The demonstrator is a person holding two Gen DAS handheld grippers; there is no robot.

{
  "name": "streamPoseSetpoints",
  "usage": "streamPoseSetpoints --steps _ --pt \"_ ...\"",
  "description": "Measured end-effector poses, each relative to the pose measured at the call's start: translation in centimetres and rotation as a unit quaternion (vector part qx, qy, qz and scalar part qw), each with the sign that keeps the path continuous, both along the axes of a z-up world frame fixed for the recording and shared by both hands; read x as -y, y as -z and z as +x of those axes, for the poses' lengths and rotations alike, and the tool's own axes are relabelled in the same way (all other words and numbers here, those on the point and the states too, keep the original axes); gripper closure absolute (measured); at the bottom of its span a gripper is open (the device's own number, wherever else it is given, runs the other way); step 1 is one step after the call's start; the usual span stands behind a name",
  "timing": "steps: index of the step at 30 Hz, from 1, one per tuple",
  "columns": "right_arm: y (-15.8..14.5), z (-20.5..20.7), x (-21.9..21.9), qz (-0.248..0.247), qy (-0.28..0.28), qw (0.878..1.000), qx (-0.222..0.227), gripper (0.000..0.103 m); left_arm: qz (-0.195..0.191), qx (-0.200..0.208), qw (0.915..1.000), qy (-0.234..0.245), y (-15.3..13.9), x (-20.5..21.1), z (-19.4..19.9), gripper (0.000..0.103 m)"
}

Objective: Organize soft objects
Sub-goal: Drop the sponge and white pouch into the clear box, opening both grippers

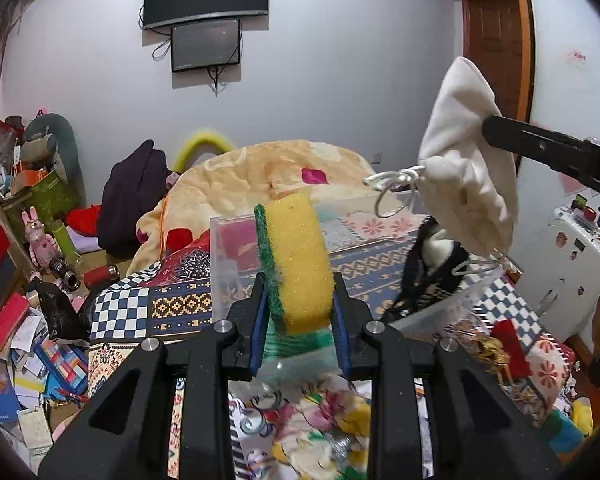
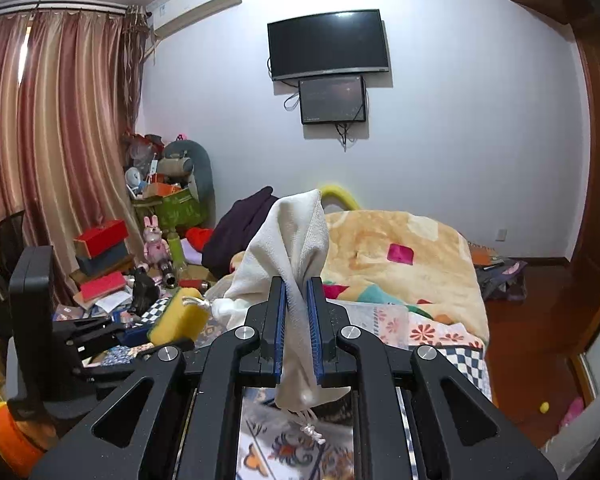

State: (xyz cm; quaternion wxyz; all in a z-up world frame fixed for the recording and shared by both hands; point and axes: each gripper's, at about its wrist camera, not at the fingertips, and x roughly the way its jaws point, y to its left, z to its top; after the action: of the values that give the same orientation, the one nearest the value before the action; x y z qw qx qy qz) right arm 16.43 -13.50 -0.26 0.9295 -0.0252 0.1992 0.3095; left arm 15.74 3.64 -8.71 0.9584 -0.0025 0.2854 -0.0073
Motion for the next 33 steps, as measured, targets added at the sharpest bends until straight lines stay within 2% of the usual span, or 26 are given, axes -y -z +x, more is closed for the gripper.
streamPoseSetpoints --steps 6,10,16,21,22,23,26,29,33 --pt "2.3 2.0 -1.7 -0.016 -0.009 0.999 -0.034 0.093 -0.016 -0.032 0.9994 0.001 1.8 -1.0 2.4 0.075" --pt "4.1 3.3 -3.4 -0.049 -0.015 0.997 -0.06 0.093 -0.006 -0.042 0.9991 0.003 2.7 -0.8 3.2 0.075" --pt "6.3 3.8 -4.7 -0.103 -0.019 0.99 -0.093 0.093 -0.012 -0.054 0.9985 0.002 3.4 -0.9 3.9 0.074" --pt "6.5 4.1 -4.6 -0.124 -0.021 0.986 -0.109 0.093 -0.017 -0.058 0.9982 0.005 3.3 -0.9 3.7 0.069" --pt "6.5 4.1 -4.6 -0.126 -0.024 0.986 -0.111 0.092 -0.017 -0.057 0.9982 0.004 3.2 -0.9 3.5 0.065" --pt "6.4 4.0 -4.5 -0.127 -0.025 0.985 -0.112 0.088 -0.019 -0.055 0.9983 0.003 3.1 -1.0 3.3 0.061" --pt "5.7 3.4 -4.2 -0.12 -0.027 0.987 -0.106 0.075 -0.031 -0.044 0.9985 0.002 2.4 -1.1 2.5 0.06" --pt "4.8 2.6 -3.5 -0.112 -0.027 0.989 -0.092 0.07 -0.045 -0.03 0.9985 0.0 1.3 -1.4 1.5 0.06" --pt "2.8 1.1 -1.7 -0.089 -0.029 0.993 -0.073 0.057 -0.041 -0.009 0.9991 0.002 -0.2 -1.4 -0.2 0.059"
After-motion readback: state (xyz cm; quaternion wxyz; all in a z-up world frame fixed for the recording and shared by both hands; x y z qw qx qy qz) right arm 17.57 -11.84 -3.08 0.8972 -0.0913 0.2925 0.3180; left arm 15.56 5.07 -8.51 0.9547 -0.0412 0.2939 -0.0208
